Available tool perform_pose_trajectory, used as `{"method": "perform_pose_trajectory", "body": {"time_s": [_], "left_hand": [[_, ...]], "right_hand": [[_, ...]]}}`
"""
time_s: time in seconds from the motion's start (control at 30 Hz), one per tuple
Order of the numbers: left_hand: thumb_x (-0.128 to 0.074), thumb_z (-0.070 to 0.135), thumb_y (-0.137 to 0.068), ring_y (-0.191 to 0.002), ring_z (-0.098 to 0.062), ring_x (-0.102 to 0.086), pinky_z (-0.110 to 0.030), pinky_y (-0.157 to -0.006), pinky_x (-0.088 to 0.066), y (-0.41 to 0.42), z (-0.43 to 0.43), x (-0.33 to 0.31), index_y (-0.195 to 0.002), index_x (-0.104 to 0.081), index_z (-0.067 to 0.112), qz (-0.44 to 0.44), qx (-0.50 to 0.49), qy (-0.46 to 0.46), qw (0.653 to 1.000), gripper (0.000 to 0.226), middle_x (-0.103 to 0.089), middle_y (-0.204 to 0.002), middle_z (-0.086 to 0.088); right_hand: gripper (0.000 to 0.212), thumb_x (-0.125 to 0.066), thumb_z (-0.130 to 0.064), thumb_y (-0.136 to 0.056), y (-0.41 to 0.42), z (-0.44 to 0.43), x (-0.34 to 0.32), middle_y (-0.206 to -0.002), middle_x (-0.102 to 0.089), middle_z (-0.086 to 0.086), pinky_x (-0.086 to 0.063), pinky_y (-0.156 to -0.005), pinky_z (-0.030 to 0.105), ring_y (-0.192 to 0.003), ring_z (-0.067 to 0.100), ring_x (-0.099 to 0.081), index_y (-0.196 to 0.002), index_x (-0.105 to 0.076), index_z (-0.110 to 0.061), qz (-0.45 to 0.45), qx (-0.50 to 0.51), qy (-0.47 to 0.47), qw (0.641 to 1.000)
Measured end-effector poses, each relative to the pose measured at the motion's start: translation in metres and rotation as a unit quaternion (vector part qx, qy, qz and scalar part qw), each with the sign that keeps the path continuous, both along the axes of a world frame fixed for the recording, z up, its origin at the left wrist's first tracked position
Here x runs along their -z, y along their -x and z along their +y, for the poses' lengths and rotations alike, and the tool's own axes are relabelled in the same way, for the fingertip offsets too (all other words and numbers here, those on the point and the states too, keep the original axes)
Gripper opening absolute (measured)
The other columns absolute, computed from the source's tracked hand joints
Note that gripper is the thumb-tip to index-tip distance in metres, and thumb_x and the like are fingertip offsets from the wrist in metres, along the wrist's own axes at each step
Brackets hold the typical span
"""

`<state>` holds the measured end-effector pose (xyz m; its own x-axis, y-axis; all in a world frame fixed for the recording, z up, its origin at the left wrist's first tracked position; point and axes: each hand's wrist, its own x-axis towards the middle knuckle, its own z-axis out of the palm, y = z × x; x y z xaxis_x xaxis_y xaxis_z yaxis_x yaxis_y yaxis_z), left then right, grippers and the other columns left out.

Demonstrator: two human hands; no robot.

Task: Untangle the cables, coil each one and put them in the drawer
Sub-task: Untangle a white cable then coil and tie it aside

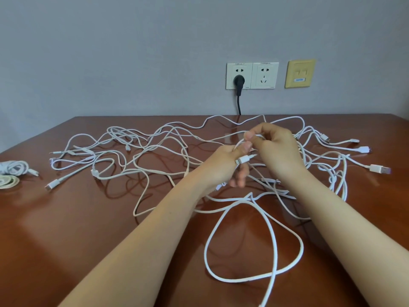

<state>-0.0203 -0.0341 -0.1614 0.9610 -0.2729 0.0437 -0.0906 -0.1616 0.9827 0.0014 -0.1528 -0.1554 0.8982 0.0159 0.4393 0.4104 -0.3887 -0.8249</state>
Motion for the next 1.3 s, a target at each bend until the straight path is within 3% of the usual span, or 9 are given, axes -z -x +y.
{"method": "perform_pose_trajectory", "body": {"time_s": [0.13, 0.37, 0.5, 0.67, 0.77, 0.87, 1.03, 1.2, 1.3], "left_hand": [[-0.033, 0.039, -0.1, -0.028, -0.003, -0.021, -0.012, -0.035, -0.014, -0.002, 0.002, -0.001, -0.069, -0.04, 0.014, 0.013, -0.057, 0.016, 0.998, 0.04, -0.029, -0.037, 0.007], [-0.029, 0.036, -0.102, -0.024, -0.005, -0.021, -0.009, -0.032, -0.014, -0.012, 0.01, -0.003, -0.07, -0.041, 0.015, 0.002, -0.182, 0.116, 0.976, 0.04, -0.03, -0.032, 0.007], [-0.027, 0.032, -0.102, -0.025, -0.006, -0.029, -0.021, -0.039, -0.024, -0.016, 0.013, 0.002, -0.068, -0.042, 0.016, -0.062, -0.249, 0.008, 0.966, 0.041, -0.037, -0.029, 0.005], [-0.027, 0.028, -0.101, -0.048, -0.019, -0.043, -0.034, -0.059, -0.037, -0.017, 0.008, 0.01, -0.062, -0.042, 0.016, -0.105, -0.254, -0.082, 0.958, 0.043, -0.045, -0.037, 0.003], [-0.029, 0.032, -0.101, -0.086, -0.042, -0.058, -0.043, -0.082, -0.044, -0.018, 0.007, 0.015, -0.081, -0.055, 0.007, -0.125, -0.252, -0.107, 0.954, 0.042, -0.061, -0.074, -0.023], [-0.031, 0.032, -0.1, -0.097, -0.043, -0.056, -0.04, -0.082, -0.042, -0.018, 0.007, 0.016, -0.084, -0.051, 0.011, -0.147, -0.252, -0.131, 0.947, 0.034, -0.063, -0.095, -0.028], [-0.032, 0.036, -0.1, -0.099, -0.032, -0.057, -0.038, -0.085, -0.043, -0.017, 0.008, 0.018, -0.107, -0.057, 0.006, -0.168, -0.253, -0.172, 0.937, 0.04, -0.065, -0.099, -0.016], [-0.037, 0.035, -0.099, -0.092, -0.032, -0.059, -0.041, -0.082, -0.044, -0.016, 0.01, 0.02, -0.1, -0.052, 0.008, -0.188, -0.253, -0.21, 0.925, 0.031, -0.066, -0.088, -0.015], [-0.038, 0.031, -0.099, -0.09, -0.034, -0.059, -0.042, -0.085, -0.044, -0.018, 0.012, 0.02, -0.092, -0.055, 0.015, -0.191, -0.245, -0.219, 0.925, 0.024, -0.064, -0.076, -0.01]], "right_hand": [[0.031, -0.052, -0.022, -0.093, -0.001, 0.001, 0.001, -0.044, -0.048, -0.008, -0.029, -0.046, 0.011, -0.044, -0.001, -0.043, -0.063, -0.055, -0.025, -0.016, 0.001, 0.025, 1.0], [0.027, -0.04, -0.027, -0.098, -0.002, 0.002, 0.011, -0.061, -0.047, -0.005, -0.04, -0.071, 0.033, -0.078, 0.026, -0.053, -0.08, -0.057, -0.017, -0.027, -0.017, 0.236, 0.971], [0.032, -0.036, -0.033, -0.098, 0.006, 0.006, 0.012, -0.076, -0.056, 0.005, -0.04, -0.072, 0.036, -0.087, 0.032, -0.056, -0.075, -0.05, -0.017, -0.046, -0.025, 0.32, 0.946], [0.037, -0.035, -0.032, -0.097, 0.012, 0.01, 0.014, -0.076, -0.05, 0.004, -0.032, -0.067, 0.032, -0.09, 0.034, -0.055, -0.062, -0.034, -0.022, -0.034, -0.055, 0.413, 0.909], [0.03, -0.034, -0.032, -0.097, 0.011, 0.008, 0.014, -0.087, -0.06, 0.01, -0.034, -0.068, 0.034, -0.091, 0.035, -0.055, -0.071, -0.041, -0.019, -0.054, -0.048, 0.415, 0.907], [0.027, -0.033, -0.031, -0.097, 0.011, 0.008, 0.014, -0.086, -0.061, 0.011, -0.038, -0.07, 0.036, -0.087, 0.036, -0.055, -0.076, -0.044, -0.018, -0.062, -0.049, 0.403, 0.912], [0.029, -0.033, -0.03, -0.096, 0.011, 0.008, 0.013, -0.078, -0.052, 0.005, -0.037, -0.07, 0.035, -0.086, 0.034, -0.054, -0.07, -0.041, -0.022, -0.022, -0.06, 0.407, 0.911], [0.036, -0.032, -0.029, -0.098, 0.011, 0.009, 0.015, -0.064, -0.037, -0.005, -0.03, -0.067, 0.031, -0.078, 0.027, -0.046, -0.062, -0.03, -0.025, -0.003, -0.068, 0.426, 0.902], [0.032, -0.033, -0.029, -0.098, 0.012, 0.009, 0.014, -0.071, -0.043, -0.002, -0.032, -0.07, 0.033, -0.087, 0.031, -0.05, -0.067, -0.035, -0.024, 0.012, -0.076, 0.426, 0.901]]}}
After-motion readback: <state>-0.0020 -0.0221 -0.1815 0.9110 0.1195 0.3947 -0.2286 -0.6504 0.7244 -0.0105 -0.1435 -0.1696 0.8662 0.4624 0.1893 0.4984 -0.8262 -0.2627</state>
